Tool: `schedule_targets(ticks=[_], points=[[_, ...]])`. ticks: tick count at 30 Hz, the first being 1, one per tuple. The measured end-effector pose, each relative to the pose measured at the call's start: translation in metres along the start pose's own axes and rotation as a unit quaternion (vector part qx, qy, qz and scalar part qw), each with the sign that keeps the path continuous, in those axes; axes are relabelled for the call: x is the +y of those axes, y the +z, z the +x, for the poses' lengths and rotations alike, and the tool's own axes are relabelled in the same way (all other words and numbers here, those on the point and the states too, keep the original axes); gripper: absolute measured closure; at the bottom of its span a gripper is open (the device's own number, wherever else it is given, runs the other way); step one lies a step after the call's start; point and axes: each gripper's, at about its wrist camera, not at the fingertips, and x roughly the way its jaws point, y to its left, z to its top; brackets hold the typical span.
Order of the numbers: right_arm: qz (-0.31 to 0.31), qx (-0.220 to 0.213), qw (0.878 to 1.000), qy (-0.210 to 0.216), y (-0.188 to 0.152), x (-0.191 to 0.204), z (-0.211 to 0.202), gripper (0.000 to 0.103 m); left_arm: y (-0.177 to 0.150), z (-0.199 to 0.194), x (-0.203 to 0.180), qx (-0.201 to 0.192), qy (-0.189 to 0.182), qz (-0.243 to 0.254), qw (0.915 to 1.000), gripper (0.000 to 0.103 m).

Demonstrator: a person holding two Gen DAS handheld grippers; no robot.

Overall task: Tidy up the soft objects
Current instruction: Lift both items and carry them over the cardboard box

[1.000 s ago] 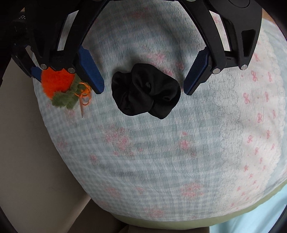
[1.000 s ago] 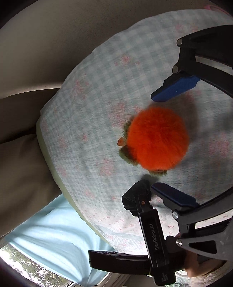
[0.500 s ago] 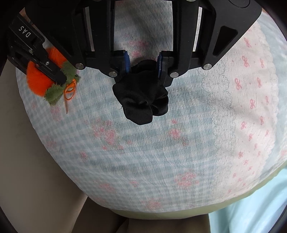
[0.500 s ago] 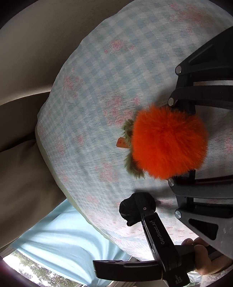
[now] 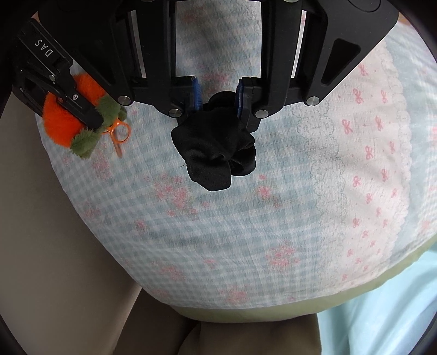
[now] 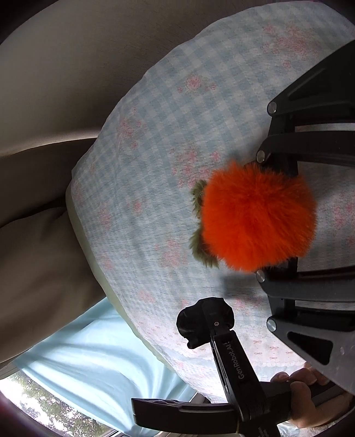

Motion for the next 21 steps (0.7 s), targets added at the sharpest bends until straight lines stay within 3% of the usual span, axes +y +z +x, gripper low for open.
schedule_targets(ticks=[12, 21], points=[[-0.032, -0.028, 0.999, -0.018, 0.03, 0.05, -0.081, 0.069, 0.005, -0.089, 0.002, -0.03, 0.001, 0.004, 0.9995, 0.086], [-0.091, -0.041, 0.995, 0.003, 0.039, 0.143, -0.163, 0.069, -0.008, -0.203, 0.033, -0.064, 0.02, -0.028, 0.9973, 0.087]])
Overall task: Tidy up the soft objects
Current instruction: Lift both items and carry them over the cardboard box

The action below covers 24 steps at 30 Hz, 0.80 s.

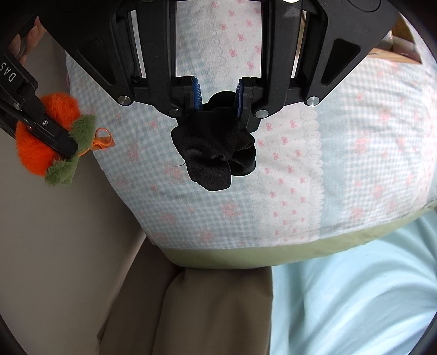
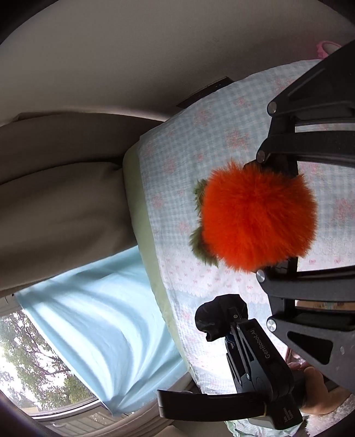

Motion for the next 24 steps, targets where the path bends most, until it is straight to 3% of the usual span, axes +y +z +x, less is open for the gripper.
schedule_targets(ticks=[4, 13, 18, 24], points=[[-0.008, 0.015, 0.999, 0.037, -0.002, 0.05, -0.031, 0.069, -0.012, -0.065, 0.03, -0.012, 0.007, -0.021, 0.9997, 0.086], [-0.045, 0.041, 0.995, 0.079, -0.043, 0.165, -0.082, 0.069, -0.078, -0.184, 0.11, -0.015, 0.038, -0.063, 0.9972, 0.086], [-0.071, 0.055, 0.992, 0.088, -0.065, 0.22, -0.086, 0.069, -0.122, -0.218, 0.163, 0.005, 0.048, -0.081, 0.9955, 0.086], [-0.088, 0.099, 0.988, 0.08, -0.106, 0.265, -0.064, 0.069, -0.18, -0.225, 0.212, 0.043, 0.056, -0.089, 0.9935, 0.087]])
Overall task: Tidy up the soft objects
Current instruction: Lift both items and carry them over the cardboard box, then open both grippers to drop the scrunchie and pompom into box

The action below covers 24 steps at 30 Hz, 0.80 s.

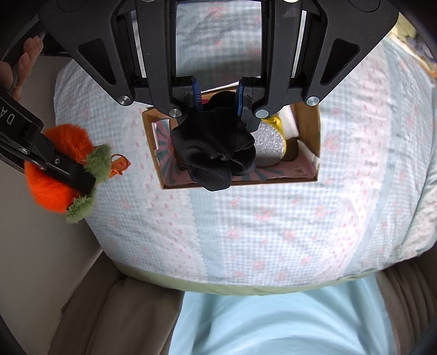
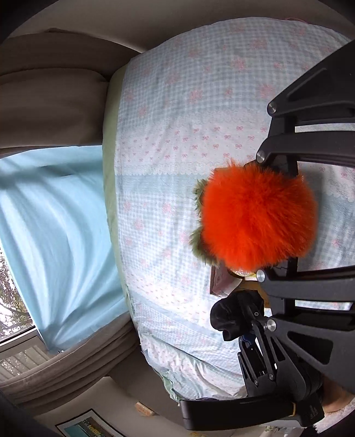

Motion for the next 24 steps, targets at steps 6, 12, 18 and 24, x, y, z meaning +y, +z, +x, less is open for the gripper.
schedule_targets(ticks=[6, 12, 18, 24], points=[[0.022, 0.036, 0.999, -0.013, -0.027, 0.016, 0.035, 0.069, -0.025, 0.022, 0.041, 0.034, 0.001, 0.001, 0.9994, 0.086], [0.049, 0.057, 0.997, -0.033, -0.032, 0.015, 0.061, 0.069, -0.027, 0.055, 0.057, 0.072, -0.006, 0.018, 0.9972, 0.087], [0.086, 0.1, 0.989, -0.06, -0.024, -0.003, 0.1, 0.069, -0.024, 0.1, 0.046, 0.155, -0.021, 0.053, 0.9863, 0.087], [0.118, 0.116, 0.984, -0.067, -0.012, -0.02, 0.119, 0.066, -0.018, 0.119, 0.034, 0.17, -0.022, 0.084, 0.9817, 0.078]])
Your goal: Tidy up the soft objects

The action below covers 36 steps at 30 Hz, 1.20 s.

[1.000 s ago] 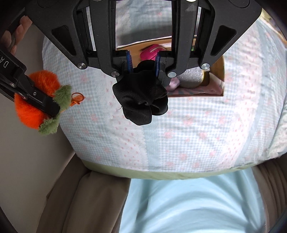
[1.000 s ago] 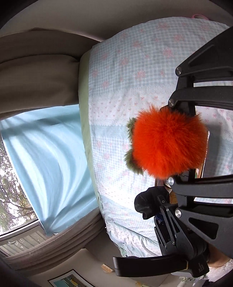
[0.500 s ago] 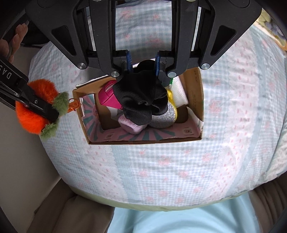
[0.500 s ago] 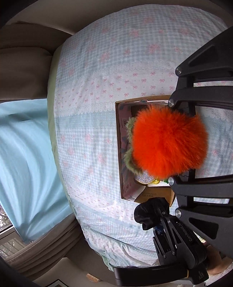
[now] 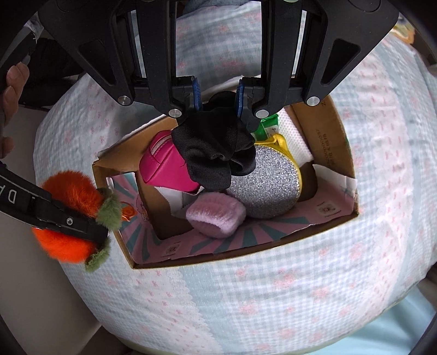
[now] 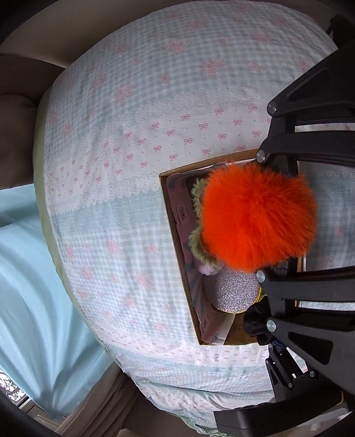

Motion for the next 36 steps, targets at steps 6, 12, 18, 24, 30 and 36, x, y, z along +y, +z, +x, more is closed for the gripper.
schedule_targets(ticks=[6, 12, 18, 24, 30, 36], points=[[0.012, 0.025, 0.999, -0.017, 0.009, 0.0, 0.016, 0.004, 0.01, -0.005, -0.004, -0.01, 0.01, 0.026, 0.9996, 0.0], [0.025, 0.033, 0.999, -0.015, 0.003, -0.011, 0.017, 0.001, 0.007, -0.01, 0.004, -0.004, 0.004, 0.011, 0.9999, 0.0], [0.019, 0.019, 1.0, -0.014, -0.002, -0.011, -0.001, 0.001, -0.002, -0.022, 0.002, -0.015, 0.011, -0.007, 0.9998, 0.0], [0.006, -0.007, 1.0, -0.003, -0.002, -0.016, -0.038, 0.001, -0.008, -0.053, -0.012, -0.052, 0.024, -0.022, 0.9981, 0.0], [-0.032, -0.057, 0.998, 0.003, -0.004, -0.02, -0.114, 0.001, -0.014, -0.109, -0.025, -0.111, 0.022, -0.057, 0.992, 0.0], [-0.064, -0.142, 0.988, -0.004, -0.015, -0.026, -0.216, 0.0, -0.023, -0.193, -0.055, -0.198, 0.015, -0.085, 0.9763, 0.0]])
